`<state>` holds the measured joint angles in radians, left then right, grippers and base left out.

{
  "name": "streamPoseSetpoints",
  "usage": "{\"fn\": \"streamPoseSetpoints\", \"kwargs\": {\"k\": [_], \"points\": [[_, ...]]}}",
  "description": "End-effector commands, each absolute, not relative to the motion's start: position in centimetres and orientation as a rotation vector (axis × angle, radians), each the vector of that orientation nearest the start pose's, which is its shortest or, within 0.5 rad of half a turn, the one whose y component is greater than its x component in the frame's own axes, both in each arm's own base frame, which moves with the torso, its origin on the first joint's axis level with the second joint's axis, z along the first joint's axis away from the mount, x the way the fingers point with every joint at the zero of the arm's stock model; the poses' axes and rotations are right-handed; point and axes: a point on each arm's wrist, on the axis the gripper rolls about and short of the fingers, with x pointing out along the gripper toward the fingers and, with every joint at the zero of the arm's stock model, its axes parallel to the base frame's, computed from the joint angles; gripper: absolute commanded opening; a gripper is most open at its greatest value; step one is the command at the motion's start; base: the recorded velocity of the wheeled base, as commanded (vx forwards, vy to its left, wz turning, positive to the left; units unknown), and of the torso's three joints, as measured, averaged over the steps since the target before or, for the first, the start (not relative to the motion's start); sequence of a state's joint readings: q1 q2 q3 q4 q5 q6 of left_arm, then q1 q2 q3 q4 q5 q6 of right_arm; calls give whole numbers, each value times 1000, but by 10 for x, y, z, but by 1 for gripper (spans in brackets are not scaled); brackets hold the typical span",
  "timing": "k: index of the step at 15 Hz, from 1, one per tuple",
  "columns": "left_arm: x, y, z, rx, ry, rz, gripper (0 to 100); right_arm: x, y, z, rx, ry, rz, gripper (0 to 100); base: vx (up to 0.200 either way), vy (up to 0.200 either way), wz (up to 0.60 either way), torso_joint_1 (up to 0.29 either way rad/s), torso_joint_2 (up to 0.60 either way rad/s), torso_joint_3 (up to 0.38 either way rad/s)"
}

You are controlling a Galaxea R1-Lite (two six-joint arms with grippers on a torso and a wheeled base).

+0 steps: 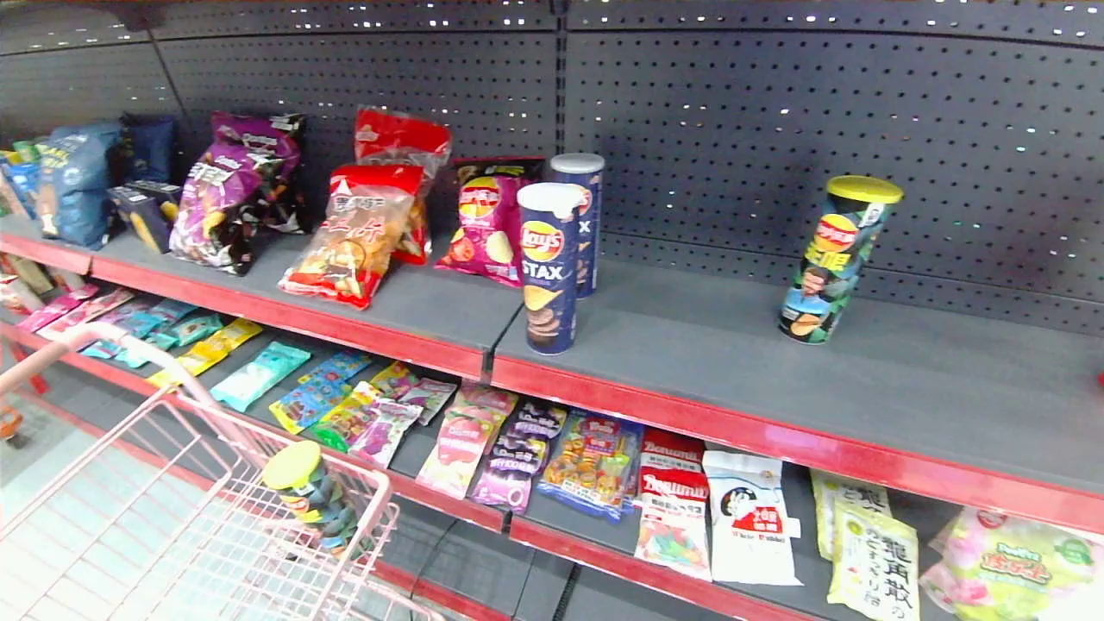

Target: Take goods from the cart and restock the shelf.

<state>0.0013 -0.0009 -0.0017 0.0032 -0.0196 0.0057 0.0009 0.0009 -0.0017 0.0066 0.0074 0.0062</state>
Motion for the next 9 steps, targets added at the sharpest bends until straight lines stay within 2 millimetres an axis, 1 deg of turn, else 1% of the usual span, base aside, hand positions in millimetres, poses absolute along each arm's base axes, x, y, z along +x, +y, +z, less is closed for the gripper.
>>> {"fn": "streamPoseSetpoints", "kwargs": {"k": [1, 2, 7, 9], "points": [[-23, 0, 76, 6, 1, -18, 100, -23, 0, 75, 6, 6, 8, 100, 0, 0, 600, -2, 2, 2], [-23, 0, 76, 6, 1, -18, 100, -23, 0, 75, 6, 6, 8, 100, 0, 0, 600, 12, -2, 7], [-23, 0, 76, 6, 1, -18, 100, -23, 0, 75, 6, 6, 5, 100, 0, 0, 0, -9, 15, 9], [-23, 0, 76, 6, 1, -18, 100, -23, 0, 75, 6, 8, 3, 100, 0, 0, 0, -129, 315, 178]]}}
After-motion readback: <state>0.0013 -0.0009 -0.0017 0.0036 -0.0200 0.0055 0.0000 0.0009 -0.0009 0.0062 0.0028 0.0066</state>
